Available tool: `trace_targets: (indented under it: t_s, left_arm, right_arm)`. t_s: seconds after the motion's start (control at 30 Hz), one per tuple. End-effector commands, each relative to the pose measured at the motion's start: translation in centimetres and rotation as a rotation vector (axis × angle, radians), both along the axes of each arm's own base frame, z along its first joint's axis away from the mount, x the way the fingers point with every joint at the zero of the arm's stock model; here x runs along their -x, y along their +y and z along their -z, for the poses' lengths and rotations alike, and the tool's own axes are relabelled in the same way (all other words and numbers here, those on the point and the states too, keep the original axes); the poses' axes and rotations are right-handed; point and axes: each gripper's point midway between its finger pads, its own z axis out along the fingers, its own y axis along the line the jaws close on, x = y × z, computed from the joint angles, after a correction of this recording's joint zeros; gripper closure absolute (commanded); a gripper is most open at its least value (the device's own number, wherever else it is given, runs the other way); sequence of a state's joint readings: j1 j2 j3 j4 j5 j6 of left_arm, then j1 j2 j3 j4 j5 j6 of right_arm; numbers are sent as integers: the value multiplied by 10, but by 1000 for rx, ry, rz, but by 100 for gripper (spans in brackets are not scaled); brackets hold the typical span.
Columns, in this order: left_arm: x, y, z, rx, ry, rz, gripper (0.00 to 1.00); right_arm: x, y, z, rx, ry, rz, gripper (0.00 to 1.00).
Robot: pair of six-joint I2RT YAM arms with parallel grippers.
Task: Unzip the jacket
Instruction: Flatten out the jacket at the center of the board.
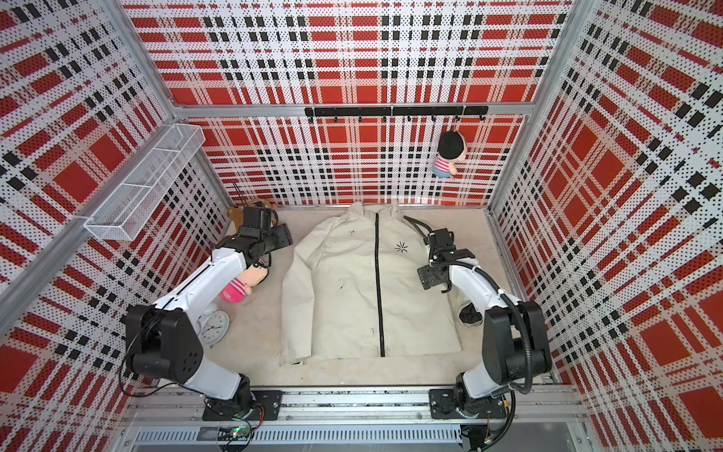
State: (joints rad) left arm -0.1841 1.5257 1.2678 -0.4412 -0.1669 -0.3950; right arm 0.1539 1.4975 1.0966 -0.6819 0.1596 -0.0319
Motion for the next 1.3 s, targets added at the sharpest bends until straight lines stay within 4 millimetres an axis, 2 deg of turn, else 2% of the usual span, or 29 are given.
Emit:
trace_targets:
  t_s: [0.0,0.07,0.13,0.17,0.27,0.37,0.43,0.47,0.5,0.6,0.73,0.87,1.03,1.07,1.1,1.17,1.2,1.23,1.27]
  left_arm:
    - [4,-5,-26,6,-60,7,20]
    - [7,-17,-28,29,-62,42,18]
    - [9,-28,-26,42,-54,65,18]
    - [13,-46,-22,47,-46,110,18]
    - [19,-71,-9,50,-17,161,17]
    - [23,-88,5,74,2,186,17]
    - [23,-98,14,108,6,201,18]
    - [24,-103,17,129,7,218,18]
    - [23,-106,19,141,7,225,18]
    - [24,-113,27,157,11,242,18]
    - [24,-120,37,178,29,266,18]
    - [22,-126,44,212,30,282,18]
    - [21,-125,52,221,38,293,18]
    - [20,-123,52,220,36,293,18]
    - [19,-121,52,220,36,291,18]
    - [16,-115,53,232,33,281,18]
    - [15,-113,52,246,30,279,19]
    - [13,-111,50,263,24,277,19]
    - [11,-109,48,278,16,275,20]
  right_arm:
    - [3,-18,-55,-205,-123,178,5]
    - [8,-36,-59,-263,-150,270,7]
    - [15,-54,-46,-300,-131,375,8]
    - [21,-64,-37,-316,-113,429,8]
    - [36,-80,-19,-364,-97,501,8]
    - [47,-81,-3,-353,-47,497,8]
    - [52,-71,9,-388,14,471,9]
    - [54,-67,12,-404,29,467,7]
    - [56,-64,15,-409,36,465,1]
    - [57,-60,19,-384,52,468,0]
    - [60,-63,40,-180,177,478,9]
    - [69,-81,63,83,315,515,26]
    - [83,-103,58,289,371,553,30]
    - [84,-106,56,315,375,555,34]
    - [84,-109,54,341,379,554,46]
    - [77,-121,42,439,384,535,80]
    - [72,-130,29,517,386,522,91]
    - [60,-139,7,611,367,505,100]
    - [41,-144,-22,701,329,472,100]
